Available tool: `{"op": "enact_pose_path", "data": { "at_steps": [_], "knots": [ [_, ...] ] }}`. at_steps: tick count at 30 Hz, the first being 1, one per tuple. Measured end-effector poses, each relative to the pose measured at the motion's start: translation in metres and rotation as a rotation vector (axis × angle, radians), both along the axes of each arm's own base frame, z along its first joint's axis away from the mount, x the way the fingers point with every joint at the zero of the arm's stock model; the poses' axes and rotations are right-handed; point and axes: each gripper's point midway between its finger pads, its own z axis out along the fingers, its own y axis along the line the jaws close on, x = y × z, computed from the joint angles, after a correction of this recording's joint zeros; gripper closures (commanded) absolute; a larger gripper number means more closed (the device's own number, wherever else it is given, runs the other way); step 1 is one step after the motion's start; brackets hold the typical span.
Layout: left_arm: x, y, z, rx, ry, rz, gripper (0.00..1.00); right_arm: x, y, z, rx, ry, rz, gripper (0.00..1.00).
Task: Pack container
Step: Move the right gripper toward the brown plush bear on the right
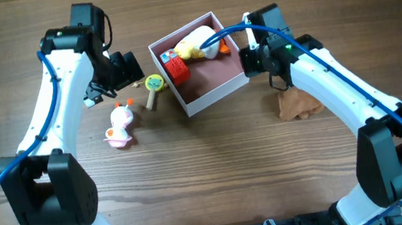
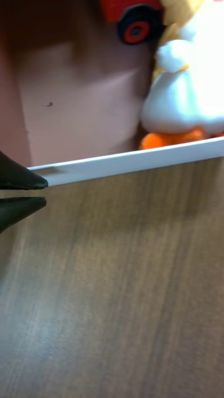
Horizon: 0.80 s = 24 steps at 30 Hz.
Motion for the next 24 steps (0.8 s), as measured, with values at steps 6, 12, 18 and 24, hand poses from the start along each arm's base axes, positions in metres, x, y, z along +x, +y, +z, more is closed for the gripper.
{"op": "enact_pose_path", "data": {
  "at_steps": [6,12,18,24],
  "knots": [
    [0.0,0.0,0.0,0.0,0.0,0.0,0.0,-0.022,-0.003,-0.011,-0.009,0.102,0.012,0.96],
    [0.0,0.0,0.0,0.0,0.0,0.0,0.0,-0.027,0.008,-0.012,0.048,0.126,0.045,0.96],
    [0.0,0.0,0.0,0.0,0.0,0.0,0.0,-0.031,0.015,-0.012,0.064,0.14,0.078,0.96],
    [0.0,0.0,0.0,0.0,0.0,0.0,0.0,-0.046,0.021,-0.016,0.069,0.196,0.111,0.96]
  ]
}}
